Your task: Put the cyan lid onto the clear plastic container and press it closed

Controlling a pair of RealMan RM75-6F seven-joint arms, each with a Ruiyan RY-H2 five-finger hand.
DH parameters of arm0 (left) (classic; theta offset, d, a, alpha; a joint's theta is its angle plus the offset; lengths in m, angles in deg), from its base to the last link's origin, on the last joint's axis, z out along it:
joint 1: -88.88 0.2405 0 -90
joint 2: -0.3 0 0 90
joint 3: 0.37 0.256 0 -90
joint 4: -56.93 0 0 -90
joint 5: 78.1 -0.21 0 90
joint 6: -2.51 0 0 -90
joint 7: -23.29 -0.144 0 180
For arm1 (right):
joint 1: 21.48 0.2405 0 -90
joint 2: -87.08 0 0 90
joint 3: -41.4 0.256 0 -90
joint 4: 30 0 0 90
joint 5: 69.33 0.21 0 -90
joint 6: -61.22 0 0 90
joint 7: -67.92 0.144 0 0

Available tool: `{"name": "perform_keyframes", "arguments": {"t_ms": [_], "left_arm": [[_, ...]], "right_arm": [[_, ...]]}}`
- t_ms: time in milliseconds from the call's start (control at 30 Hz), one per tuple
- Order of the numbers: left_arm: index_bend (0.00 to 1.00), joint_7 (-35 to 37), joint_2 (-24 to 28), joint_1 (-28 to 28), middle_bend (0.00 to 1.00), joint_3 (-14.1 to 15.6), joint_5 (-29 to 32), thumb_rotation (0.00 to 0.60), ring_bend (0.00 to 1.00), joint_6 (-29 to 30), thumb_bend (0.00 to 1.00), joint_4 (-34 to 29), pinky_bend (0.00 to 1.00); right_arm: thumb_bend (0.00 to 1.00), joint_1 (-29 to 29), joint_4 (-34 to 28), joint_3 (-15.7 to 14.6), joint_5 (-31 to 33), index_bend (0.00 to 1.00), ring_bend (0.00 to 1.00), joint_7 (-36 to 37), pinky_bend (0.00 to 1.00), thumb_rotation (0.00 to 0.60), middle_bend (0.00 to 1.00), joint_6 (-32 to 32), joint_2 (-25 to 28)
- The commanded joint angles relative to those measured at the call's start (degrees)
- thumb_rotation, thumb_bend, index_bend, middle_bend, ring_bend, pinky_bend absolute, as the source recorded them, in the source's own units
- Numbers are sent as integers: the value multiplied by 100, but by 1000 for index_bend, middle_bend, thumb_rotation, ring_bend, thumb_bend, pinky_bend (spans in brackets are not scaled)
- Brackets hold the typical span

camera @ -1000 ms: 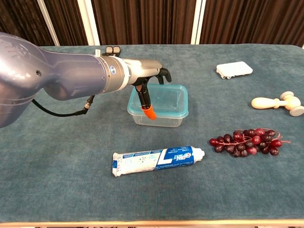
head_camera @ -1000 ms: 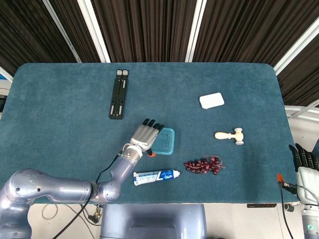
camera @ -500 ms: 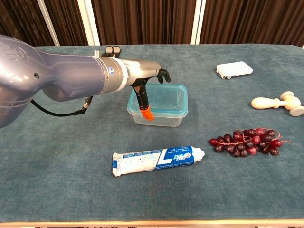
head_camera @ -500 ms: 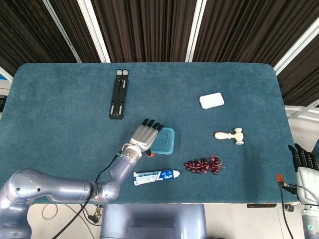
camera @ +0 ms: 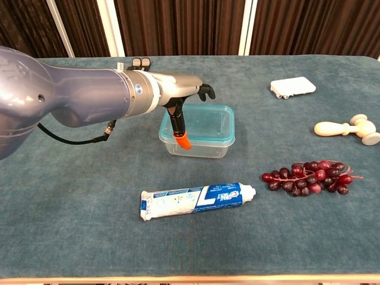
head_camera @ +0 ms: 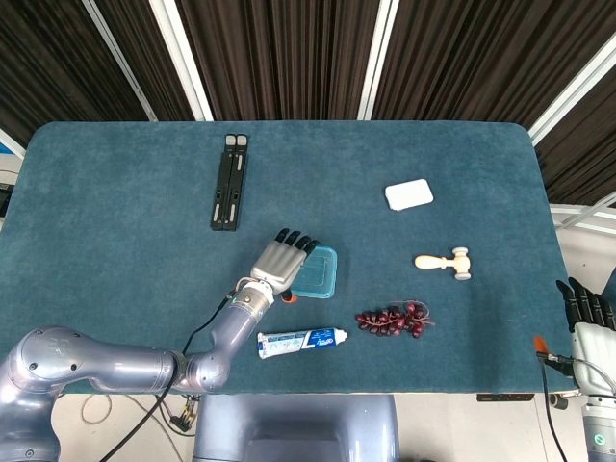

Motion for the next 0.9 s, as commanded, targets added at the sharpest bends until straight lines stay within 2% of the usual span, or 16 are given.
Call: {"name": "perform_keyframes", "arguments": {"t_ms": [33, 400, 467, 733, 900], "left_arm": [[75, 29, 79, 69, 69, 72, -209, 600, 0, 71, 86, -147, 0], [84, 38, 519, 379, 109, 325, -823, 600, 0, 506, 102, -911, 0], [113, 95, 604, 454, 135, 336, -1016, 600, 0, 608, 136, -1070, 0], [359, 526, 713, 770, 265, 337, -1813, 600, 2, 855, 334, -1187, 14], [438, 707, 696, 883, 299, 328, -1980, 600, 12, 780, 384, -1071, 20]], "right_arm": [[362, 1, 0, 0, 6, 36, 0, -6, 0, 600, 0, -5, 0], [362, 1, -9, 3, 19, 36, 0, -41, 0, 600, 0, 3, -8], [362, 0, -7, 4, 20, 36, 0, -45, 0, 600, 0, 7, -10], [362, -2, -7, 8, 39, 36, 0, -45, 0, 600, 0, 4, -16], [362, -3, -11, 13, 61, 36, 0, -42, 0, 600, 0, -3, -16]]}}
